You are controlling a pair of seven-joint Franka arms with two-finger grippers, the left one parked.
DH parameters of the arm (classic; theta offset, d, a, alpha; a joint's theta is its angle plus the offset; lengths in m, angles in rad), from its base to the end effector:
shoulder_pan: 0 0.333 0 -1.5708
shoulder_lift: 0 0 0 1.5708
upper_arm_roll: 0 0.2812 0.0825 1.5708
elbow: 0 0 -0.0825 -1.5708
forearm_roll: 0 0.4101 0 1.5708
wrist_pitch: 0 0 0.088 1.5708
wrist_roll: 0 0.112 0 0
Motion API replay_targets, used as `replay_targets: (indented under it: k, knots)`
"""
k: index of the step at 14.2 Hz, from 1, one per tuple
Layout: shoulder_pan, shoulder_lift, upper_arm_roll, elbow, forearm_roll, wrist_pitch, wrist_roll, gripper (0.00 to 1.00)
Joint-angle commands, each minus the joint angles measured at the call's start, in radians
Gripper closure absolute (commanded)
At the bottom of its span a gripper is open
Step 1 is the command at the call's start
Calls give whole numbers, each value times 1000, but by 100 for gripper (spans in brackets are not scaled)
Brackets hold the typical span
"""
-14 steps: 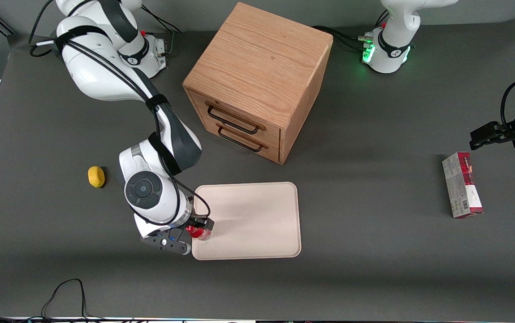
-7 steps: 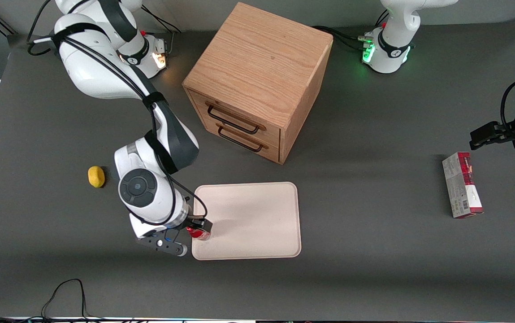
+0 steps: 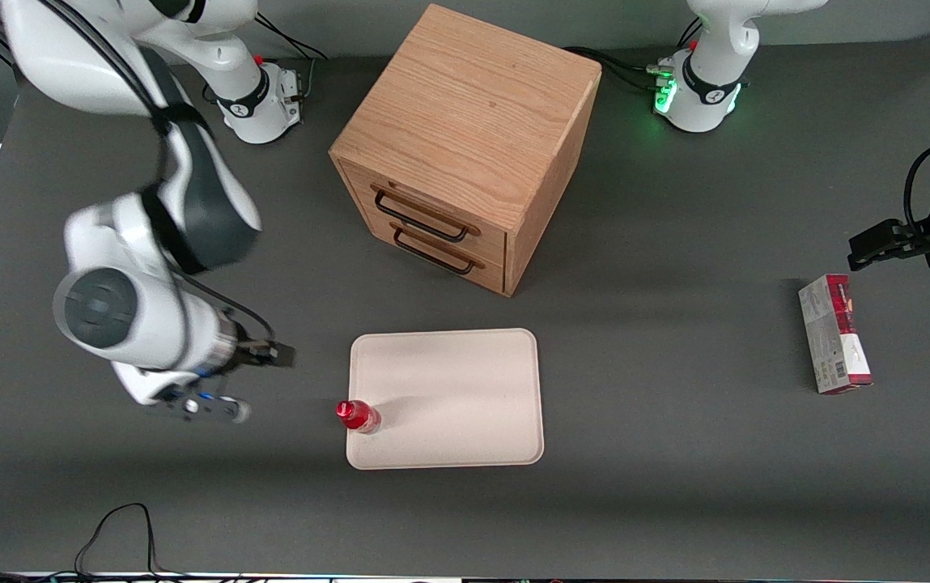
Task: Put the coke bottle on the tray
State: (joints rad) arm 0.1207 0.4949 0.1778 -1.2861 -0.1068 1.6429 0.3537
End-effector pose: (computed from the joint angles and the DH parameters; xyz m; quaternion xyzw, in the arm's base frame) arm 0.6742 0.1730 0.4173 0.9974 -0.0279 -0.0586 0.0306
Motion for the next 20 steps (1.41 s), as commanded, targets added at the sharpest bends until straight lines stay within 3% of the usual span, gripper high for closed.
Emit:
replay_targets:
  k: [1, 2, 5, 8, 10, 20]
  knots:
    - [-68, -312, -11, -368, 42, 37, -169, 0]
    - [-73, -387, -33, -440, 48, 38, -223, 0]
    - [-65, -576, -148, -551, 160, -4, -361, 0]
    - [-47, -616, -205, -545, 153, -87, -473, 0]
    - [35, -619, -289, -539, 147, -97, -487, 0]
    - [-21, -553, -218, -407, 147, -143, -472, 0]
